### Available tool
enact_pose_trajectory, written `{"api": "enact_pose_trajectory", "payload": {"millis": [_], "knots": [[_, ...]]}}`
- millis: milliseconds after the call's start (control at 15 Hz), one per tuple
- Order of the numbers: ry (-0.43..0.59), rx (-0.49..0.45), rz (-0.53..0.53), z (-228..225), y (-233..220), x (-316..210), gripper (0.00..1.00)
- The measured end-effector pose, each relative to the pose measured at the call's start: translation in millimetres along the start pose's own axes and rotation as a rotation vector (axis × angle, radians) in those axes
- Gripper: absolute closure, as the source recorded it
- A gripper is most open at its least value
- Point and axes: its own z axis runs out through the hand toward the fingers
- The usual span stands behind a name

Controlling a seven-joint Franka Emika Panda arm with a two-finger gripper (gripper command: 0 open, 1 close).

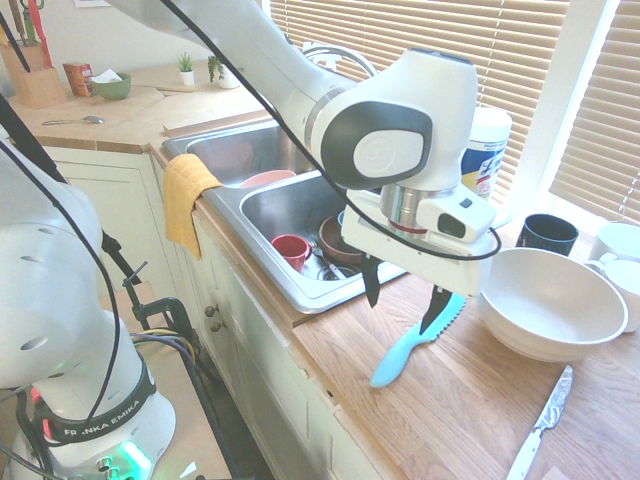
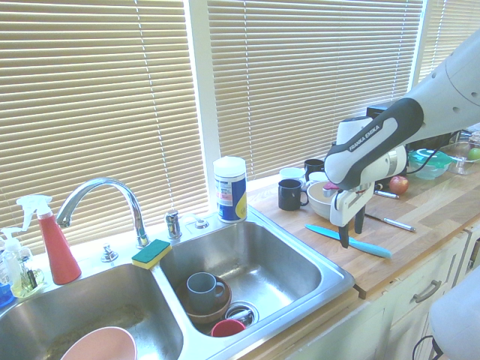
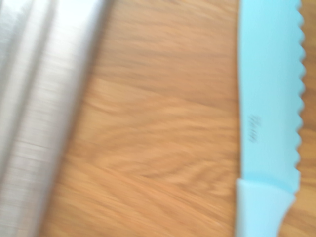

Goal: Put the knife into the sink

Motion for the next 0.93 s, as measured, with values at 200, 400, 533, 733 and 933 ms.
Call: {"api": "enact_pose_trajectory", "payload": {"millis": [200, 400, 533, 733, 933], "knots": [[0.029, 0.008, 0.018, 13.8, 9.7, 8.7, 0.00], [0.063, 0.018, 0.029, 24.5, 12.6, 14.4, 0.00], [0.065, 0.020, 0.031, 24.9, 12.8, 14.5, 1.00], [0.065, 0.021, 0.032, 24.8, 12.6, 14.5, 1.00], [0.063, 0.021, 0.033, 24.6, 12.2, 13.8, 1.00]]}}
